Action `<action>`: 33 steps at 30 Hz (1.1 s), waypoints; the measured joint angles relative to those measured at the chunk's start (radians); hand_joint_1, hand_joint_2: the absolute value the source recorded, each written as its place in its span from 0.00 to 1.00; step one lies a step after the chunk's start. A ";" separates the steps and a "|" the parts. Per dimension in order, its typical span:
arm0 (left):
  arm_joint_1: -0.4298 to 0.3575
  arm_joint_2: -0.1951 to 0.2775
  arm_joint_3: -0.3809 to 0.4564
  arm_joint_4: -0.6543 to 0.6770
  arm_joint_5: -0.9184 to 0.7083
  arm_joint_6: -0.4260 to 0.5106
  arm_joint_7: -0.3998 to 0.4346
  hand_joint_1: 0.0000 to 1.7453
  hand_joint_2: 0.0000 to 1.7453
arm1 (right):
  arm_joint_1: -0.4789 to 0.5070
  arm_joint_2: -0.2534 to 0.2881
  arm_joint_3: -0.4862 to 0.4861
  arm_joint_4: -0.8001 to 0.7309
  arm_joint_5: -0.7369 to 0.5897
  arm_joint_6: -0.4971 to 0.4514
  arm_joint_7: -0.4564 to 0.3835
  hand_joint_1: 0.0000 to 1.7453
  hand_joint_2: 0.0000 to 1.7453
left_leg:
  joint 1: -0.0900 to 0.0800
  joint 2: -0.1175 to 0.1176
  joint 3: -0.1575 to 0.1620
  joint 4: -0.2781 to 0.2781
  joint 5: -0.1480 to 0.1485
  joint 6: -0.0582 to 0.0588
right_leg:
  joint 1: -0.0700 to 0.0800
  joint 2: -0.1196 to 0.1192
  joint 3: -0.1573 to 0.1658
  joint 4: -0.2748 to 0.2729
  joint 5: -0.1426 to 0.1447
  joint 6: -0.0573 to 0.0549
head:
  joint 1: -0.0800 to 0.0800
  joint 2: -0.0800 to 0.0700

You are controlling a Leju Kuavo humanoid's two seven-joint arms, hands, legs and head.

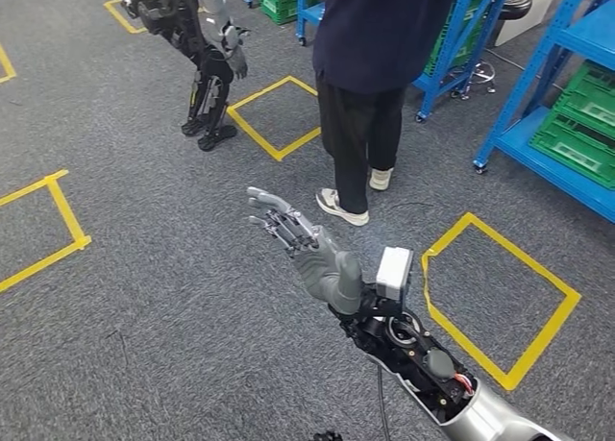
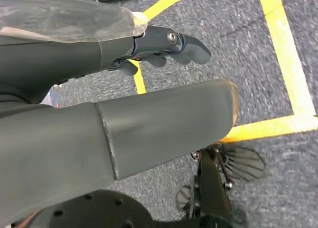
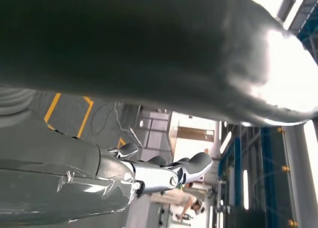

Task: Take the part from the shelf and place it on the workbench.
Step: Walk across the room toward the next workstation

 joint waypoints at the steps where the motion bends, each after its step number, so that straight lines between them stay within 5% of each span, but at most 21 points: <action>1: 0.000 -0.001 0.000 0.000 0.000 0.000 0.000 0.00 0.00 | -0.001 0.000 -0.002 0.000 0.000 0.001 0.000 0.00 0.00 | -0.002 0.008 0.004 0.002 -0.004 -0.005 | 0.004 -0.020 0.038 -0.073 0.026 -0.003 | 0.005 0.000; 3: -0.001 -0.002 0.000 0.000 -0.001 0.000 0.000 0.00 0.00 | -0.003 0.000 -0.005 0.000 0.000 0.002 -0.001 0.00 0.00 | -0.008 0.024 0.009 0.004 -0.009 -0.015 | 0.010 -0.042 0.076 -0.154 0.047 -0.013 | 0.007 0.000; 5: -0.002 -0.002 0.000 0.000 -0.003 0.000 0.000 0.00 0.00 | -0.003 0.000 -0.008 0.000 0.000 0.002 -0.002 0.00 0.00 | -0.009 0.042 0.015 0.001 -0.012 -0.025 | 0.013 -0.024 0.074 -0.160 0.046 -0.027 | 0.000 0.000; 7: -0.003 -0.002 0.000 0.000 -0.004 0.000 0.000 0.00 0.00 | -0.002 -0.001 -0.013 -0.003 -0.001 0.001 -0.003 0.00 0.00 | -0.005 0.024 0.014 0.018 -0.030 -0.037 | 0.011 -0.002 0.076 -0.166 0.051 -0.040 | -0.007 0.000; 9: -0.003 -0.002 0.000 0.000 -0.004 0.000 0.000 0.00 0.00 | -0.001 -0.002 -0.018 -0.005 -0.001 0.000 -0.005 0.00 0.00 | -0.002 -0.025 -0.028 0.114 -0.086 -0.042 | 0.008 0.015 0.078 -0.171 0.055 -0.049 | -0.020 0.000; 11: 0.000 -0.002 0.000 0.000 -0.004 0.000 0.000 0.00 0.00 | 0.000 -0.002 -0.020 -0.004 -0.001 0.000 -0.005 0.00 0.00 | -0.003 -0.050 -0.102 0.261 -0.148 -0.042 | 0.010 0.035 0.077 -0.171 0.056 -0.053 | -0.031 0.000; 13: 0.003 -0.002 0.000 0.000 -0.004 0.000 0.000 0.00 0.00 | 0.002 -0.004 -0.021 -0.004 -0.001 -0.001 -0.005 0.00 0.00 | -0.004 -0.054 -0.135 0.311 -0.144 -0.040 | 0.011 0.061 0.077 -0.170 0.056 -0.055 | -0.034 0.000; 15: 0.004 -0.001 0.000 0.000 -0.004 0.000 0.000 0.00 0.00 | 0.003 -0.005 -0.023 -0.004 -0.001 -0.002 -0.005 0.00 0.00 | -0.003 -0.065 -0.094 0.204 -0.071 -0.034 | 0.011 0.087 0.079 -0.169 0.056 -0.055 | -0.037 0.000; 17: 0.003 0.002 0.000 0.000 -0.005 0.000 0.000 0.00 0.00 | 0.003 -0.006 -0.026 -0.004 -0.001 -0.002 -0.005 0.00 0.00 | -0.002 -0.100 -0.036 0.065 -0.013 -0.026 | 0.014 0.109 0.078 -0.165 0.055 -0.049 | -0.039 0.000; 19: 0.000 0.004 0.000 0.000 -0.006 0.000 0.000 0.00 0.00 | 0.003 -0.006 -0.028 -0.005 -0.001 -0.003 -0.005 0.00 0.00 | -0.004 -0.117 -0.014 0.013 -0.002 -0.019 | 0.013 0.127 0.074 -0.165 0.055 -0.038 | -0.038 0.000; 21: -0.003 0.002 0.000 0.000 -0.006 0.000 0.000 0.00 0.00 | 0.004 -0.008 -0.030 -0.006 -0.001 -0.003 -0.005 0.00 0.00 | -0.004 -0.098 -0.012 0.009 0.000 -0.009 | 0.011 0.142 0.070 -0.166 0.056 -0.027 | -0.037 0.000; 23: -0.004 0.000 0.000 0.000 -0.006 0.000 0.001 0.00 0.00 | 0.005 -0.012 -0.035 -0.009 -0.003 -0.003 -0.006 0.00 0.00 | 0.000 -0.078 -0.007 0.001 0.004 0.000 | 0.013 0.115 0.054 -0.131 0.034 -0.016 | -0.031 0.000; 26: -0.002 0.001 0.000 0.000 -0.007 -0.001 0.001 0.00 0.00 | 0.007 -0.017 -0.040 -0.012 -0.010 -0.005 -0.006 0.00 0.00 | -0.001 -0.046 -0.004 -0.002 0.004 0.009 | 0.011 0.042 -0.034 0.060 -0.061 -0.006 | -0.011 0.000; 28: 0.000 0.002 0.000 0.000 -0.008 -0.004 0.001 0.00 0.00 | 0.009 -0.021 -0.041 -0.012 -0.014 -0.007 -0.006 0.00 0.00 | -0.003 -0.025 -0.002 -0.002 0.001 0.009 | 0.007 0.027 -0.070 0.132 -0.077 -0.003 | -0.007 0.000; 29: 0.000 0.002 0.000 0.000 -0.008 -0.005 0.001 0.00 0.00 | 0.010 -0.023 -0.041 -0.012 -0.015 -0.008 -0.006 0.00 0.00 | -0.003 -0.014 0.000 -0.002 -0.001 0.008 | 0.006 0.022 -0.057 0.107 -0.055 -0.003 | -0.004 0.000; 31: 0.000 0.002 0.000 0.000 -0.009 -0.007 0.001 0.00 0.00 | 0.011 -0.025 -0.043 -0.014 -0.015 -0.010 -0.005 0.00 0.00 | -0.003 0.005 0.009 -0.001 -0.007 0.001 | 0.006 -0.007 0.015 -0.032 0.012 -0.006 | 0.004 0.000; 33: -0.001 0.002 0.000 0.000 -0.012 -0.009 0.001 0.00 0.00 | 0.010 -0.026 -0.043 -0.018 -0.015 -0.012 -0.005 0.00 0.00 | -0.009 0.020 0.016 0.001 -0.014 -0.009 | 0.012 -0.036 0.070 -0.142 0.045 -0.015 | 0.009 0.000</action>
